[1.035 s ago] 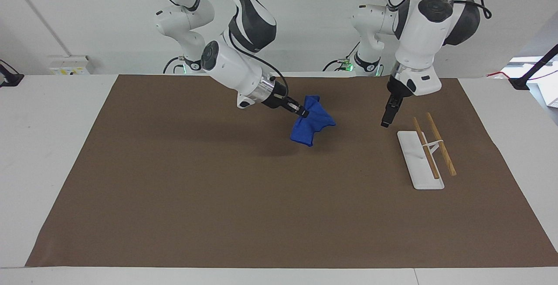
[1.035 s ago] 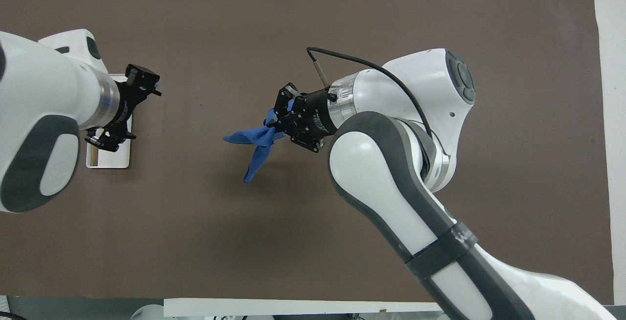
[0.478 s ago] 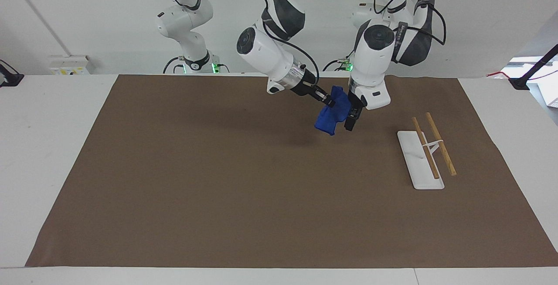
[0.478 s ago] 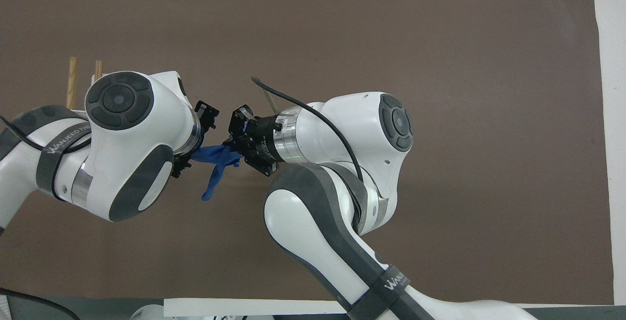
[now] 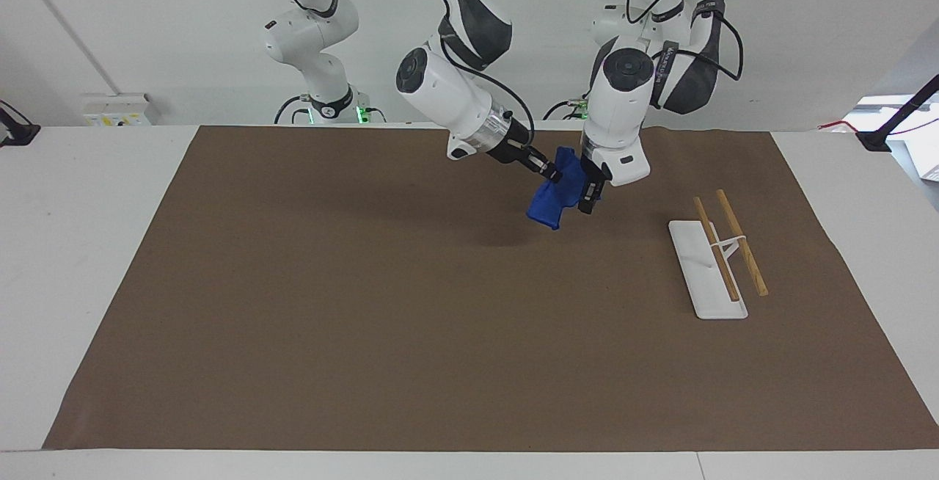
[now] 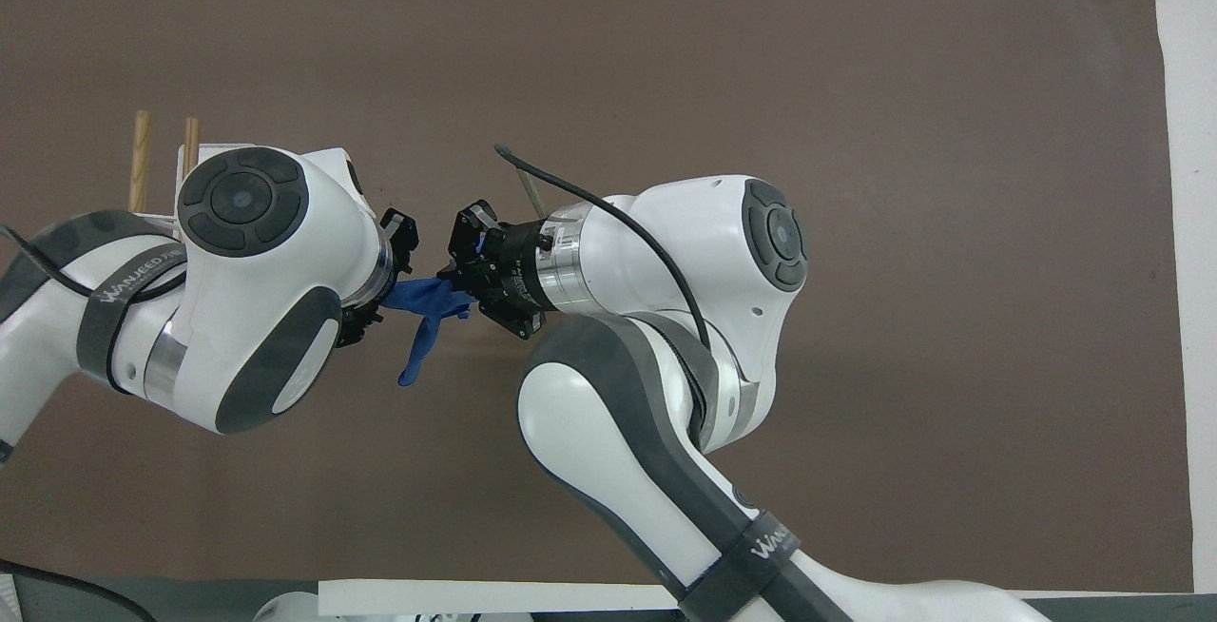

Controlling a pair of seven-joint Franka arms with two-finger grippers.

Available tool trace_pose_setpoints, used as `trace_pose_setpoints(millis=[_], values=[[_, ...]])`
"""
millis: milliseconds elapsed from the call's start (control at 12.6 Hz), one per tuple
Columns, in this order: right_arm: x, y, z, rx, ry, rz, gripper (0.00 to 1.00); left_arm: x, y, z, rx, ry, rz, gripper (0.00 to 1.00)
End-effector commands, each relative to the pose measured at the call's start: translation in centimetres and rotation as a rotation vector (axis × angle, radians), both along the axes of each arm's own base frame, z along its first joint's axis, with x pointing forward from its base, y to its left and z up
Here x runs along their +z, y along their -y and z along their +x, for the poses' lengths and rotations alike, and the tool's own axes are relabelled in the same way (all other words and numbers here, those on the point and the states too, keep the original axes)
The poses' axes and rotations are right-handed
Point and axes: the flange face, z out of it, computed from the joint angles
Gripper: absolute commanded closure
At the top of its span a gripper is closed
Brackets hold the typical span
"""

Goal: Right arm passes towel to left arm to hang
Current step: 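Grasp the towel with the left gripper beside the right gripper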

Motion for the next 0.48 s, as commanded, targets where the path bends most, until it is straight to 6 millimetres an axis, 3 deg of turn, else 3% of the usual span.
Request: trace_pose_setpoints(millis=[0,159,239,319,398], values=[[-0.01,0.20,-0.07,-0.013,-0.020,0.012,1.00,0.32,-0.71,-0.27,0.027,0.008,0.006,1.00],[0.00,0.21,-0.06,-0.015,-0.020,0.013,0.97,0.37,-0.79,-0.23,0.026,0.006,0.006,1.00],[-0.01,0.27,-0.01,-0.011,-0.016,0.010,0.65,0.36,-0.77,-0.19,0.020,0.006,0.007,1.00],[-0.01,0.28,0.07,0.000,0.003,0.001,0.18,0.43,-0.76,-0.16,0.017,0.007,0.006,1.00],[0.10,0.16,0.03,0.013,0.025,-0.007,0.00,0.73,-0.86,0.15,0.019,0.011,0.004,1.00]])
